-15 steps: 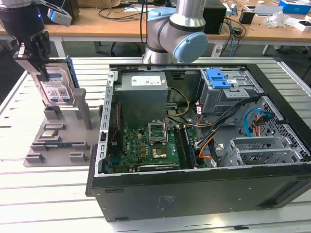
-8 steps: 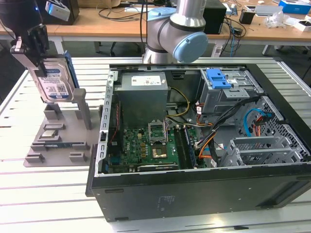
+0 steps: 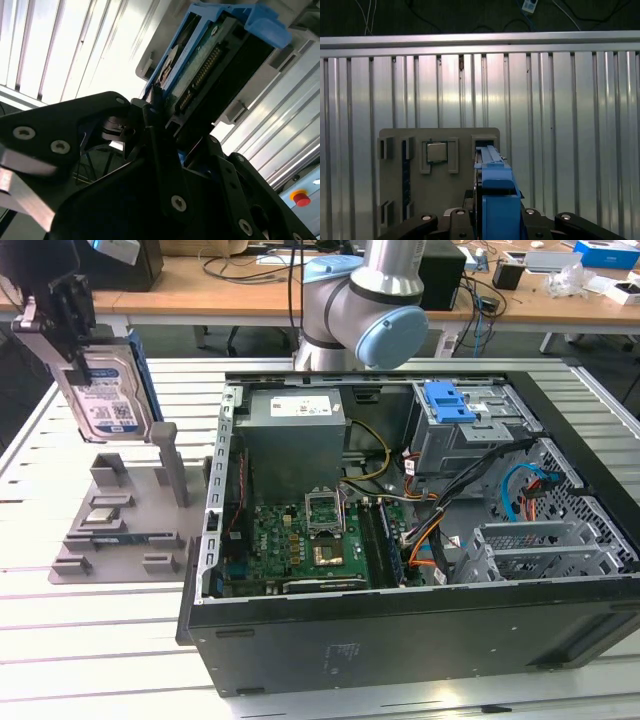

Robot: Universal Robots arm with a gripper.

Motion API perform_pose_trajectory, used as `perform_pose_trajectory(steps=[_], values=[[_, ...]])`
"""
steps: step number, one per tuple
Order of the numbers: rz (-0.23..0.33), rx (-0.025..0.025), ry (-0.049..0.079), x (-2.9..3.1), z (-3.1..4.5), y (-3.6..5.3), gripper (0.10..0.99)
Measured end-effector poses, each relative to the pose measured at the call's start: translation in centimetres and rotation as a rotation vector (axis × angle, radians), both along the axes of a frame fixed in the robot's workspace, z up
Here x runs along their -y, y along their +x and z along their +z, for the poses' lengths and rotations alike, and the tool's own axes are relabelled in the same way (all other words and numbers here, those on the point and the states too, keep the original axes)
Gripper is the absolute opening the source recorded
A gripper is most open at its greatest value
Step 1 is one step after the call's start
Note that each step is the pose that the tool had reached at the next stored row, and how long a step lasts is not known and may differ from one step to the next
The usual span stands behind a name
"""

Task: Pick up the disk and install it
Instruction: 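Pick up the disk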

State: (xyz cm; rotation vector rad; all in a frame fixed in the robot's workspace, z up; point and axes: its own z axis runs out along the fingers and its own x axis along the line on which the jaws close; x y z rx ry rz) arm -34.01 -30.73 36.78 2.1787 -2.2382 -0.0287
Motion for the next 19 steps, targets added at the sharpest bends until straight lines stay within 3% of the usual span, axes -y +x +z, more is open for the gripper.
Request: perform_pose_trajectory(steps=[19], values=[[0.0,-0.0007,0.0,-0.03,4.75,0.06,0.365]])
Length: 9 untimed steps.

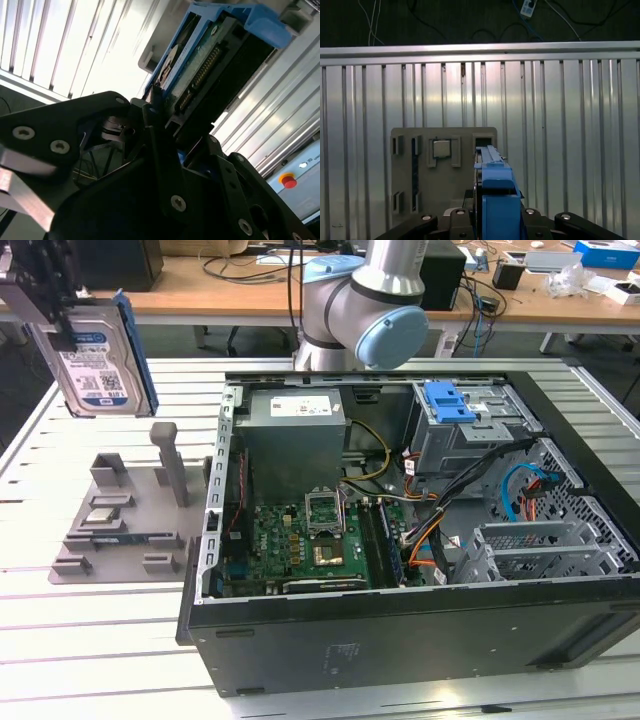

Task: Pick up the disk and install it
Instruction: 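Pick up the disk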

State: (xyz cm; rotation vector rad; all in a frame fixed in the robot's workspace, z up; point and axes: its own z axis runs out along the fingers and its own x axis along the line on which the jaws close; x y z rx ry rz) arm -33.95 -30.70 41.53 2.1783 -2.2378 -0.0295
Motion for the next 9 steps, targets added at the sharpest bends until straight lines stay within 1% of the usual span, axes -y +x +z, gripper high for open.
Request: perform_pose_trajectory(steps=[2,4,9], values=[[0.0,-0.0001,0.0,0.0,0.43,0.0,0.365],[0.0,-0.0003,0.0,0.0,1.14,0.01,0.365],[0.0,-0.0005,0.0,0.0,2.14,0.02,0.365]])
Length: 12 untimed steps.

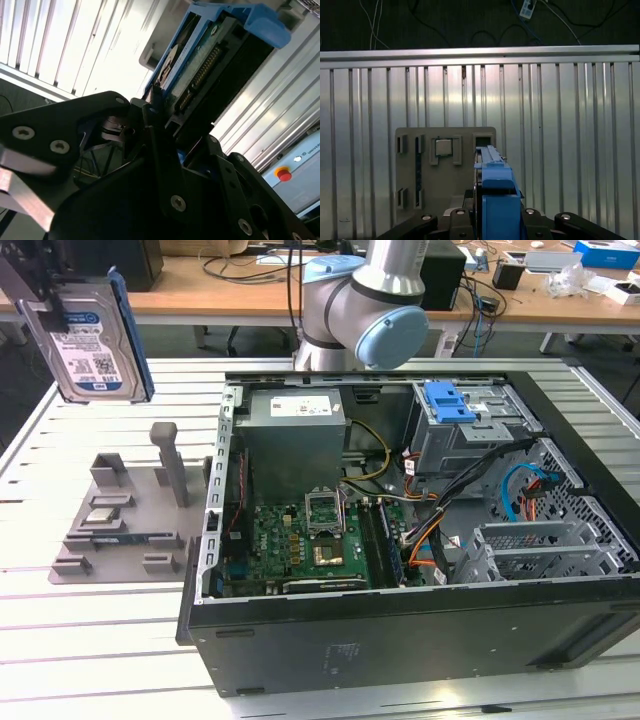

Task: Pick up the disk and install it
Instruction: 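Pick up the disk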

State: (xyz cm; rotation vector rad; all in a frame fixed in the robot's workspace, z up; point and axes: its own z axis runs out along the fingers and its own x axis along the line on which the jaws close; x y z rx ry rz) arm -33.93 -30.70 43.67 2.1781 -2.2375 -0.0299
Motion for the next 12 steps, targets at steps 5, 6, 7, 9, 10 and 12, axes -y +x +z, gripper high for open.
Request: perform_pose_trajectory(steps=[5,6,7,9,10,12], values=[[0.0,0.0,0.0,0.0,1.41,0.0,0.365],[0.0,-0.0001,0.0,0.0,1.6,0.01,0.365],[0.0,0.0,0.0,0.0,1.9,0.01,0.365],[0.0,-0.0001,0.0,-0.01,2.36,0.01,0.365],[0.0,-0.0001,0.0,0.0,2.54,0.01,0.365],[0.0,-0.0002,0.0,-0.01,2.96,0.01,0.365]])
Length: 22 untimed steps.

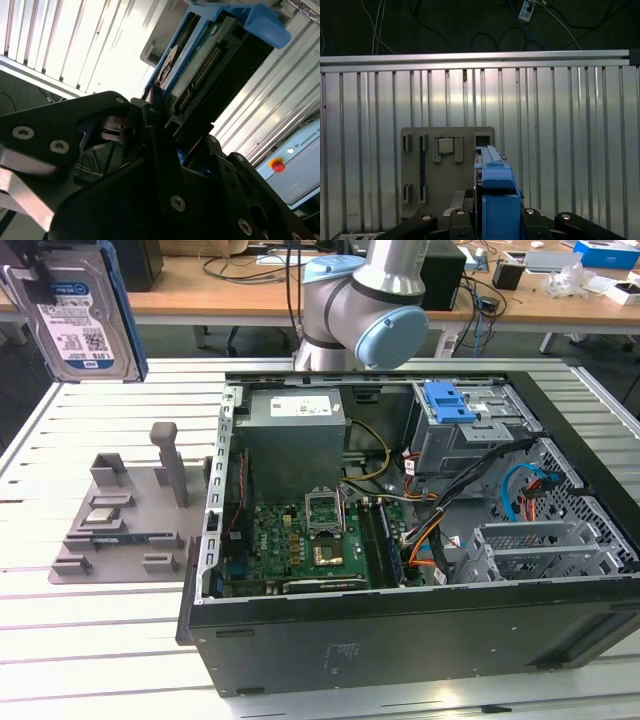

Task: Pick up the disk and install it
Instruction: 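Pick up the disk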

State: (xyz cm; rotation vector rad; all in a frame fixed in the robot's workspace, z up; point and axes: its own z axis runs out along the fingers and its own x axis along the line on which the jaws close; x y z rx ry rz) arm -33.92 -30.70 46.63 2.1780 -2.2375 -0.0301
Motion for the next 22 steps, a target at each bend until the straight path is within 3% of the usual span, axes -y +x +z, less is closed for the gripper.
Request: perform_pose_trajectory(steps=[22], values=[[0.0,-0.0005,0.0,-0.01,5.34,0.03,0.365]])
